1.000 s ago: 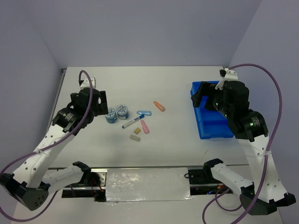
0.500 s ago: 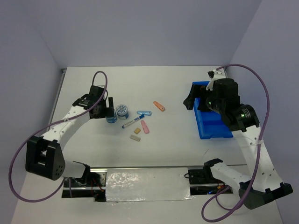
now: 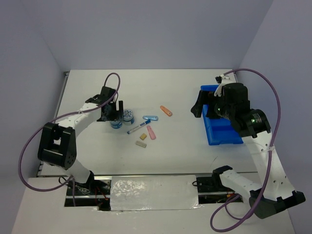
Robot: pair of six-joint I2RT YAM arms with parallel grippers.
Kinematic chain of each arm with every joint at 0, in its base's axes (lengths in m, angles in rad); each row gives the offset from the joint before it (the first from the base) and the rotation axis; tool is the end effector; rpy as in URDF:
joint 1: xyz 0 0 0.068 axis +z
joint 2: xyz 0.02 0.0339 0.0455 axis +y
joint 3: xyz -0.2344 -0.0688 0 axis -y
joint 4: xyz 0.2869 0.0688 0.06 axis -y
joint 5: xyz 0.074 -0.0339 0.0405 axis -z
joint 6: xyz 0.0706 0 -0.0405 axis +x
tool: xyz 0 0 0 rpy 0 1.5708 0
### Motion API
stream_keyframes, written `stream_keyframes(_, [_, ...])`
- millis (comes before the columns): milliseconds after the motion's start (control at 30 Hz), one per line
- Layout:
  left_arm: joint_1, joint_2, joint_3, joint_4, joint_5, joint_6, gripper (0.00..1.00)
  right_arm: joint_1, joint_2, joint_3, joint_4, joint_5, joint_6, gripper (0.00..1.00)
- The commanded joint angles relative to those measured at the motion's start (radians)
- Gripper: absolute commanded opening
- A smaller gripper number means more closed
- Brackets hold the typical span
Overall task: Sort the stationery into containers
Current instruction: Pick up the stationery from the center of the board.
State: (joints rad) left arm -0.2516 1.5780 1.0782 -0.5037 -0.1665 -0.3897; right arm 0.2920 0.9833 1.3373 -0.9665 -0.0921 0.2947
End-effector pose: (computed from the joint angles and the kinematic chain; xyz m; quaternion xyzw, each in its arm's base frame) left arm 0.3704 -0.0831 0.1419 -0.0892 0.9528 -0.0121 0.2898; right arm 0.2437 0.0800 0.3814 -0.0200 0.8865 0.1723 0.4290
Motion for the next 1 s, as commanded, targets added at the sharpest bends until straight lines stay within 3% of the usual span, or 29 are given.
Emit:
stream_keyframes(0, [0.006, 0.023, 0.040, 0.037, 0.004, 0.023, 0.99, -0.004, -0.018, 0.037, -0.011, -0.014, -0.014, 1.00])
stream_keyframes(100, [0.006, 0.043, 0.039, 0.050, 0.010, 0.022, 0.99, -0.002, -0.021, 0.033, -0.009, -0.015, -0.014, 1.00])
stream_keyframes(200, [0.006, 0.056, 0.035, 0.062, 0.009, 0.014, 0.91, -0.002, -0.023, 0.026, -0.008, -0.021, -0.012, 1.00])
stream_keyframes(233, [0.008, 0.057, 0.031, 0.063, 0.007, 0.012, 0.79, -0.005, -0.023, 0.026, -0.006, -0.024, -0.012, 1.00])
stream_keyframes(400, [0.006, 0.045, 0.029, 0.045, 0.002, 0.011, 0.45, -0.004, -0.021, 0.025, -0.008, -0.018, -0.019, 1.00])
stream_keyframes(500, [0.008, 0.005, 0.045, -0.016, -0.016, -0.003, 0.03, -0.004, -0.021, 0.011, 0.008, -0.023, -0.016, 1.00])
stream_keyframes(867, [0.002, -0.271, 0.098, -0.200, 0.103, 0.003, 0.00, -0.001, 0.020, -0.082, 0.158, -0.173, 0.081, 1.00])
stream_keyframes(967, [-0.032, -0.324, 0.114, -0.188, 0.243, 0.029, 0.00, 0.001, 0.054, -0.090, 0.224, -0.263, 0.151, 1.00])
